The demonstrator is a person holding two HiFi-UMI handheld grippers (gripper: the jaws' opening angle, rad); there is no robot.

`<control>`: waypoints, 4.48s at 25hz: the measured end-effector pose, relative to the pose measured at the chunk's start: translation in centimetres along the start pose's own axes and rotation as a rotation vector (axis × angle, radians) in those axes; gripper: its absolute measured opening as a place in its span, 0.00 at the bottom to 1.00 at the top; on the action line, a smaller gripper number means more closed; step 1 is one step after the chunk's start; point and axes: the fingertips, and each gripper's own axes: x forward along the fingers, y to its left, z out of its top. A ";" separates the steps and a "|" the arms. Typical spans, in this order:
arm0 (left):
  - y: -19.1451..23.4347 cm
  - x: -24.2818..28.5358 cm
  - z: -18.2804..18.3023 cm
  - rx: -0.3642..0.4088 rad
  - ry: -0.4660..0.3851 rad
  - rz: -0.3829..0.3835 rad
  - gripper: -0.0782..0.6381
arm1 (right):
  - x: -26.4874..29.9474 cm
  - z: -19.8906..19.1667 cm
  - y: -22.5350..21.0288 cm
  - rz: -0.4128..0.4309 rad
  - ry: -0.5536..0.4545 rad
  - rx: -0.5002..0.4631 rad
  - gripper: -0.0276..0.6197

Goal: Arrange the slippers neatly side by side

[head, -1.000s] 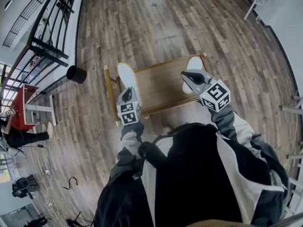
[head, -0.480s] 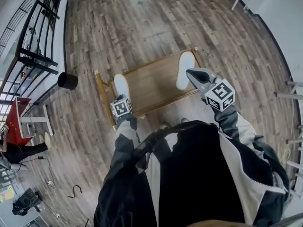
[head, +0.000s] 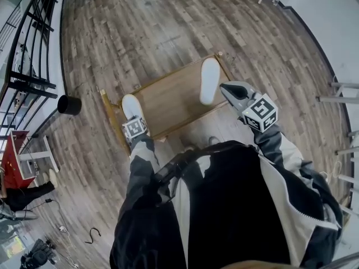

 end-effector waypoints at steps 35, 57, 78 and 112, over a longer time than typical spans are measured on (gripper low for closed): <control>-22.6 -31.1 19.5 0.375 -0.920 -0.479 0.13 | 4.4 8.1 4.6 0.212 -0.176 -0.086 0.05; -22.9 -30.4 15.7 0.307 -0.856 -0.468 0.13 | 6.1 3.0 4.1 0.180 -0.082 -0.039 0.05; -20.9 -29.7 11.8 0.233 -0.744 -0.393 0.13 | 12.3 -24.8 -14.7 -0.249 0.613 0.456 0.39; -19.8 -28.0 12.4 0.138 -0.745 -0.347 0.13 | 12.8 -6.6 -7.2 0.059 0.122 0.307 0.08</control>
